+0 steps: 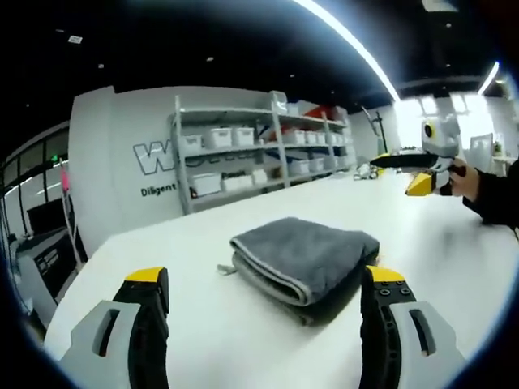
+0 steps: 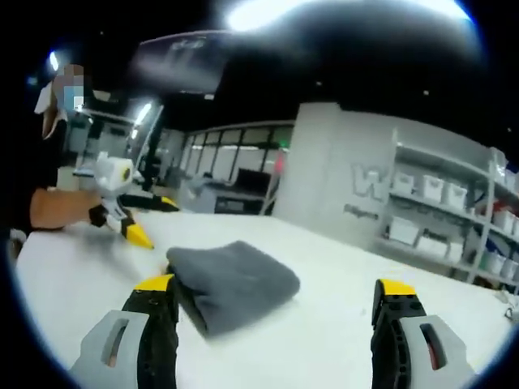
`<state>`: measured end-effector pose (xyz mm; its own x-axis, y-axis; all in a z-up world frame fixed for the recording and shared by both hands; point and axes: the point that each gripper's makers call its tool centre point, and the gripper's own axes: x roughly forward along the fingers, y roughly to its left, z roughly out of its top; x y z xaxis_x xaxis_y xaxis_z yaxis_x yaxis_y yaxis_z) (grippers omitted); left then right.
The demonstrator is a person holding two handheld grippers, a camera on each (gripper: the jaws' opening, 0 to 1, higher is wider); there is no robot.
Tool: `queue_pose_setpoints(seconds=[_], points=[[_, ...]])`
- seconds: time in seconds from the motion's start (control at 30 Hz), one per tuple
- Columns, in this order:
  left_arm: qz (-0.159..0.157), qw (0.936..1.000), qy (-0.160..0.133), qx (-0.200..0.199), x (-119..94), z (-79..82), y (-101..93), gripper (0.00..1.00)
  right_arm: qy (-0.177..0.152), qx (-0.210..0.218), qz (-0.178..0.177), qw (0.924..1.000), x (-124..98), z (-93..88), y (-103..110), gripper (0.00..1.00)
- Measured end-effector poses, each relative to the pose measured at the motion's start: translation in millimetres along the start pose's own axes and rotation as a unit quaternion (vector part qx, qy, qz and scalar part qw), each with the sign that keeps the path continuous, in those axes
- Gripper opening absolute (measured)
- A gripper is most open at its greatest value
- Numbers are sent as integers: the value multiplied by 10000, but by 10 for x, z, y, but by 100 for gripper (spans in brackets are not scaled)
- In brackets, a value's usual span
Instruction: Open the folded towel by lifting each exposed corner and separating the folded layers until the towel lies flat within the target outline without major curled edges
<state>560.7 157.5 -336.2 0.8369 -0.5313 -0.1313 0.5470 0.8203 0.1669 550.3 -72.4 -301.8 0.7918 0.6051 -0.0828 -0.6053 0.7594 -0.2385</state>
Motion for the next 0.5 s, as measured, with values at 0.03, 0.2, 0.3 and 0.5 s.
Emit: queue_pose_setpoints(seconds=[0.03,0.2,0.3,0.5], points=[[-1,10000,33,35,9,-24,-8,96,32,12,44,10000,21,-30,31,95],[-89,9999,95,-16,26,-64,-67,94,150,22,220,9996,99,-140,150,90],[-106,9998,180,22,42,-112,-93,90,198,14,248,9995,120,-167,162,89],[-113,9996,266,-15,103,-198,-101,83,451,206,383,9980,210,-316,281,85]])
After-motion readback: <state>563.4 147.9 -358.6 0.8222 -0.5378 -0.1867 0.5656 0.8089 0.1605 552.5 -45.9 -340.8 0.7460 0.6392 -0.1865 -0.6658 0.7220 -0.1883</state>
